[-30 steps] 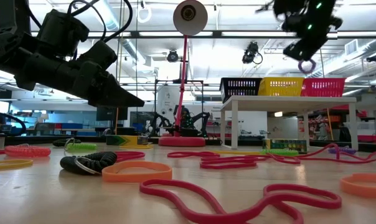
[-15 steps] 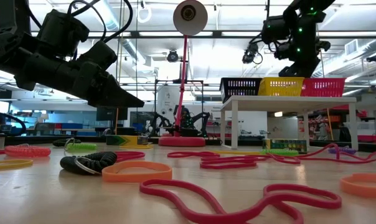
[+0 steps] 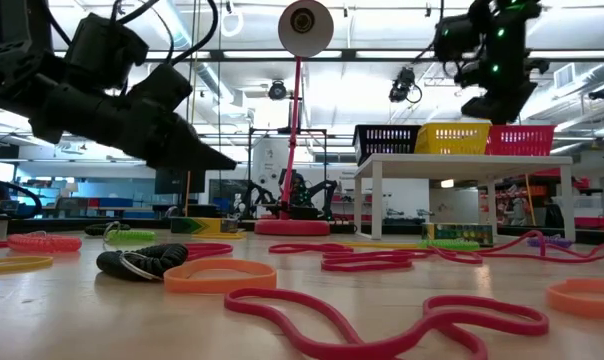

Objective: Pick & Place Office Desk Supplies
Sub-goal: Put the orange spring keychain into the red bin

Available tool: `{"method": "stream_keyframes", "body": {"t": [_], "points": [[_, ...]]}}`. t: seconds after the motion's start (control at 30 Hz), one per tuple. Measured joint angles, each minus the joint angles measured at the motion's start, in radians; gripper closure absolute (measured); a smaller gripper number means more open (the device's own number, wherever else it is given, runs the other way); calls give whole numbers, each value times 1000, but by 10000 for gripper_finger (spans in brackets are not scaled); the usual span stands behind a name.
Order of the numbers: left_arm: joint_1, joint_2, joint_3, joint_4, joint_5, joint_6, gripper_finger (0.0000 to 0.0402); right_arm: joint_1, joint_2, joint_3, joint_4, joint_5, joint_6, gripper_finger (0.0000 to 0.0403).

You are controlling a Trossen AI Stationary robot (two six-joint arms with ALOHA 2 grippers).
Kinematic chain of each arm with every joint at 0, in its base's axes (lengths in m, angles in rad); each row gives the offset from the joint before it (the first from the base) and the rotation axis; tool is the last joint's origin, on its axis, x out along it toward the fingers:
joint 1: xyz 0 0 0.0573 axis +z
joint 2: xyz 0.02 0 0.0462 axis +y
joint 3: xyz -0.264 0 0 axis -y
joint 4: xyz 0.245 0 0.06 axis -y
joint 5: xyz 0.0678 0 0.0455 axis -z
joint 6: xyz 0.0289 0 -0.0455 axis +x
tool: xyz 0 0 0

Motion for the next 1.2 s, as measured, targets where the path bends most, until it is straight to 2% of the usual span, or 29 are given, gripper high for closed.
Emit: {"method": "stream_keyframes", "body": {"t": [0.13, 0.27, 0.33, 0.5, 0.63, 0.73, 0.83, 1.0, 1.2], "points": [[-6, 0, 22, -18, 5, -39, 385, 105, -106, 0, 36, -2, 4, 276], [-9, 0, 27, -17, -2, -51, 387, 272, -212, 1, 104, -4, 61, 366], [-10, -5, 27, -21, -4, -65, 390, 369, -259, -23, 194, 1, 76, 392], [-55, -38, 27, -25, -22, -50, 394, 618, -335, -229, 582, 22, -10, 370], [-102, -81, 27, -53, -60, -30, 394, 772, -335, -436, 987, 22, -148, 376], [-140, -121, 28, -150, -97, -48, 394, 862, -317, -574, 1296, 17, -251, 394], [-178, -160, 28, -253, -143, -85, 394, 928, -304, -682, 1540, -41, -320, 396], [-242, -198, 89, -505, -177, -162, 394, 1009, -299, -807, 1759, -110, -344, 392], [-338, -188, 317, -1023, -182, -290, 385, 1067, -299, -890, 1830, -113, -342, 395]]}}
